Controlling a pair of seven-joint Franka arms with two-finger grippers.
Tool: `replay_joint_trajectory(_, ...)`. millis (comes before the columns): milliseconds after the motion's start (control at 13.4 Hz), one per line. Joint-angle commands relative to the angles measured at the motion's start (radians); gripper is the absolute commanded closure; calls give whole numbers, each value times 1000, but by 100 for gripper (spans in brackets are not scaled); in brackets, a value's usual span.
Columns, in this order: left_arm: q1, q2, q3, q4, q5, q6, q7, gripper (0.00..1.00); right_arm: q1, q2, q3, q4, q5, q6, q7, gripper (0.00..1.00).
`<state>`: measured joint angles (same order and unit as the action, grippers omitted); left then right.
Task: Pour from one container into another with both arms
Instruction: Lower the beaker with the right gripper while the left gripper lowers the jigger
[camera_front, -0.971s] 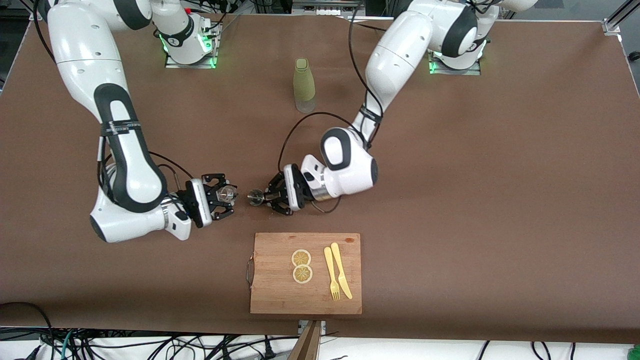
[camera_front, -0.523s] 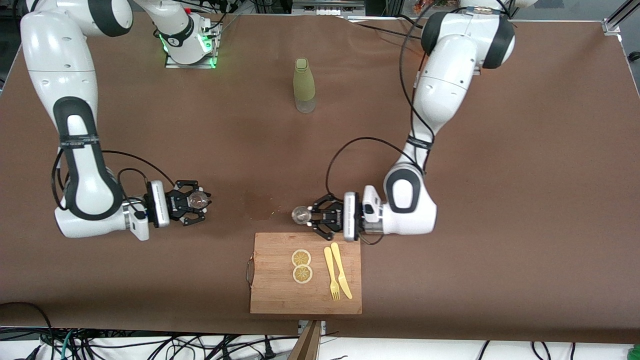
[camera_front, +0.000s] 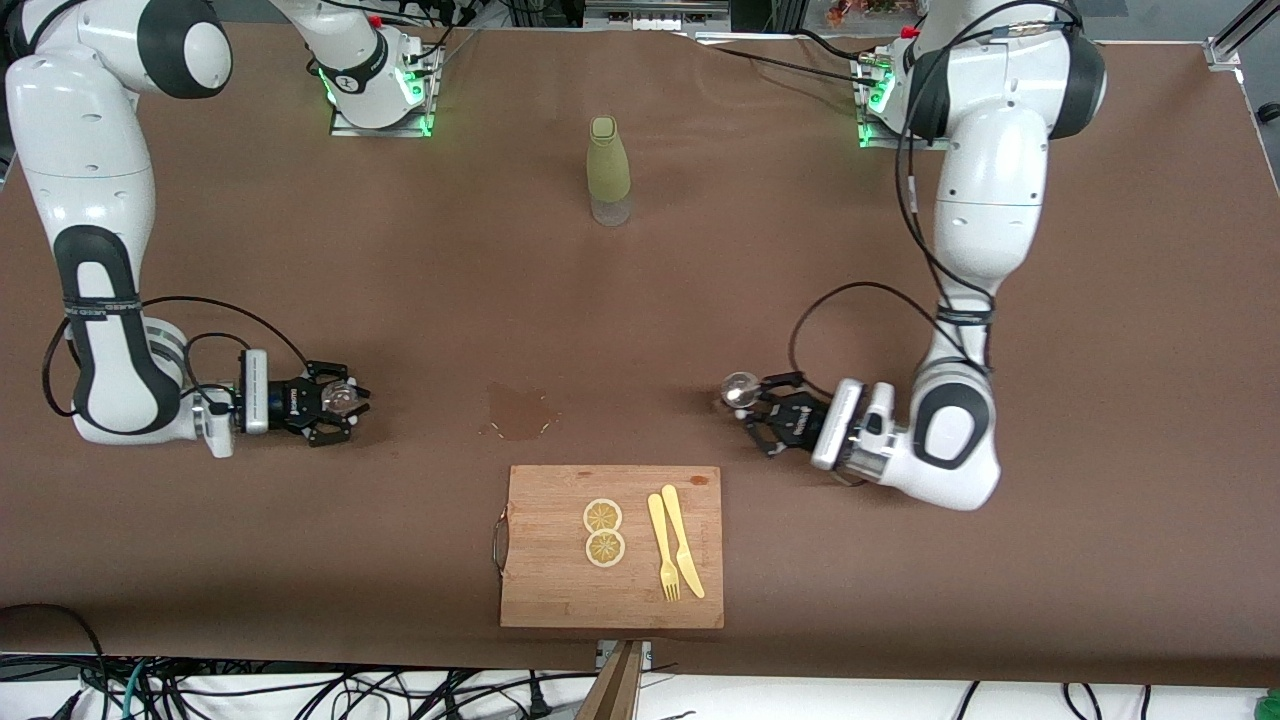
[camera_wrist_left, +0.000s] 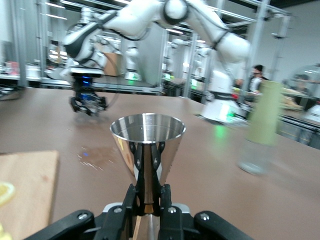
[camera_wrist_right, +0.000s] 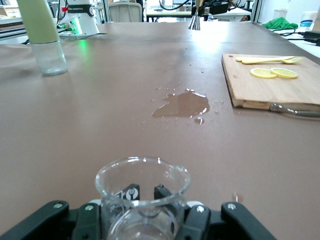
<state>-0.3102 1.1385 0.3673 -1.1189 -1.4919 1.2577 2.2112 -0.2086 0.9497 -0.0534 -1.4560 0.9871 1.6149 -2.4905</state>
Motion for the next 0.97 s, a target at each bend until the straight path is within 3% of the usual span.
replay_joint_trajectory(0, 34, -46, 90, -68, 108, -134, 176, 100, -28, 12, -8, -15, 45, -41, -60, 75)
replay_joint_trajectory(299, 184, -36, 96, -61, 289, -195, 378, 100, -38, 37, -10, -20, 51, -41, -82, 72)
replay_joint_trajectory(672, 295, 1, 93, -53, 311, -210, 541, 100, -38, 38, -14, -9, 33, -115, -97, 72)
replay_joint_trajectory(897, 322, 27, 111, -53, 350, -210, 599, 100, -34, 38, -14, 9, -50, -171, -93, 72)
